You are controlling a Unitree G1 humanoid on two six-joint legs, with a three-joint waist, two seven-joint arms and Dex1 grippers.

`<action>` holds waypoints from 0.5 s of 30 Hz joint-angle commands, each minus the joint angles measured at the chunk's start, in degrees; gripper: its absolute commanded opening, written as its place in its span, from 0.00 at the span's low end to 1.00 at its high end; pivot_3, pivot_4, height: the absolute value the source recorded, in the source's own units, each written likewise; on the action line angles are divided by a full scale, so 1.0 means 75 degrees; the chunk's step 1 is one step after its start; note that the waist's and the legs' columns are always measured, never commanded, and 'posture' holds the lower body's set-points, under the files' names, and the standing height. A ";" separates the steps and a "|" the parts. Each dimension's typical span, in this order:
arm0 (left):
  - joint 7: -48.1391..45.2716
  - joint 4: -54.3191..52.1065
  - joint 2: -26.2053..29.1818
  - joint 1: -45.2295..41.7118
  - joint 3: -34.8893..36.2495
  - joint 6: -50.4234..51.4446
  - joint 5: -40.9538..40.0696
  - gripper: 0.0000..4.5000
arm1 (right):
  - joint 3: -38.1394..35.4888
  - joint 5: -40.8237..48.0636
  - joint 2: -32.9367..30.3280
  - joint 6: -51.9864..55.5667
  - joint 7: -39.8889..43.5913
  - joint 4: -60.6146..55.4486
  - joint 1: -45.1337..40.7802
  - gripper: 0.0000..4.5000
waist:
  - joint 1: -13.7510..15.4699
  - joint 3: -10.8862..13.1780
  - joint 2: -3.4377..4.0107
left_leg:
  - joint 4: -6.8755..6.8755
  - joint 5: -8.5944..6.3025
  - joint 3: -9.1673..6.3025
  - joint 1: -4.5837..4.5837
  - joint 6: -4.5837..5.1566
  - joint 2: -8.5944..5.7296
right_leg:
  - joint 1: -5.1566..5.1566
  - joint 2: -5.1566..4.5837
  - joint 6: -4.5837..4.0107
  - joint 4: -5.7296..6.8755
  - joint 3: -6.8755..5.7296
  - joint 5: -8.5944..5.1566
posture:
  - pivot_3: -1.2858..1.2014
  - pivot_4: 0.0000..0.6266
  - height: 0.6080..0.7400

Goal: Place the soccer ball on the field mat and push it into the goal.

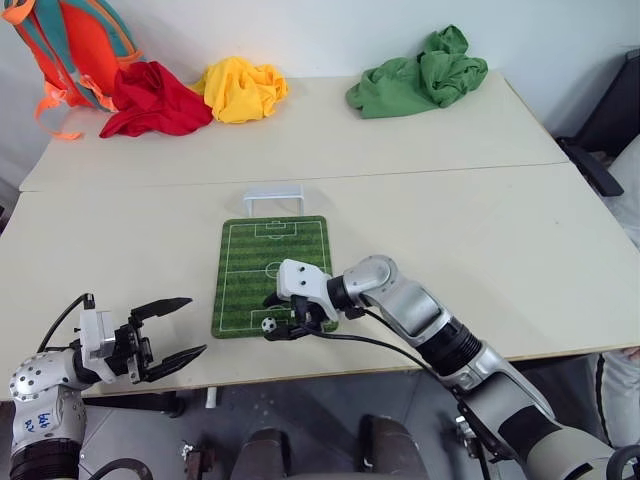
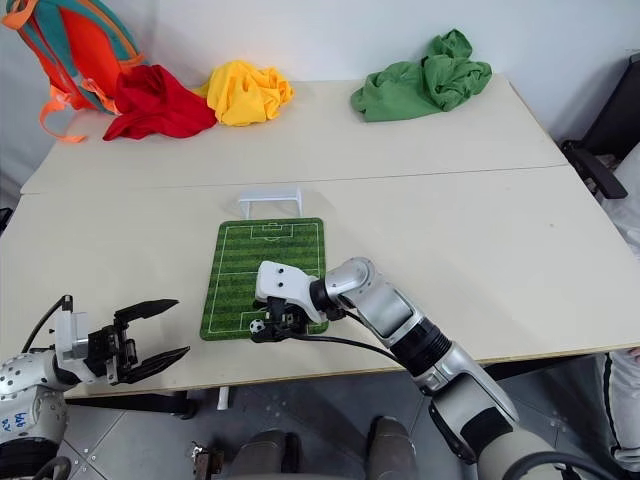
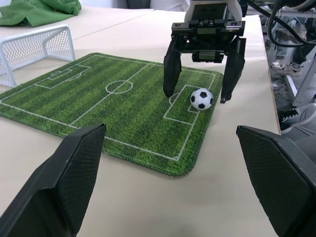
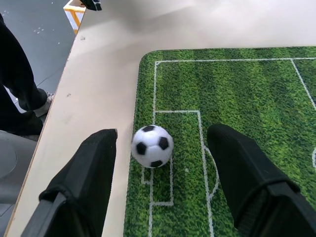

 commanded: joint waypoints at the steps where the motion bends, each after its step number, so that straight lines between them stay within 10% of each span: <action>1: 0.0018 -0.0002 -0.0037 -0.0051 0.0025 -0.0059 -0.0042 1.00 | -0.0280 0.0198 0.0030 0.0108 0.0095 -0.0510 -0.0148 0.69 | 0.0000 0.0000 0.0000 | 0.0000 0.0000 0.0000 0.0000 0.0000 0.0000 | 0.0000 0.0000 0.0000 0.0000 0.0000 0.0000 | 0.52 0.24 1.00; 10: -0.0081 -0.0047 -0.0039 -0.0022 0.0060 -0.0059 -0.0083 1.00 | -0.0636 0.0764 -0.0207 0.1126 0.0102 -0.2256 -0.0143 0.69 | 0.0012 0.0000 -0.0001 | 0.0000 -0.0002 0.0000 -0.0001 0.0000 0.0001 | -0.0001 0.0001 0.0000 0.0000 0.0001 0.0000 | 0.52 0.24 1.00; 15: -0.0486 -0.0064 0.0081 0.0038 0.0094 0.0046 -0.0238 1.00 | -0.0247 0.0694 -0.0404 0.1508 -0.0235 -0.3124 0.0476 0.40 | 0.0016 -0.0001 -0.0002 | -0.0001 -0.0005 0.0000 0.0000 -0.0001 0.0002 | -0.0001 0.0002 -0.0001 -0.0001 0.0001 0.0000 | 0.52 0.24 1.00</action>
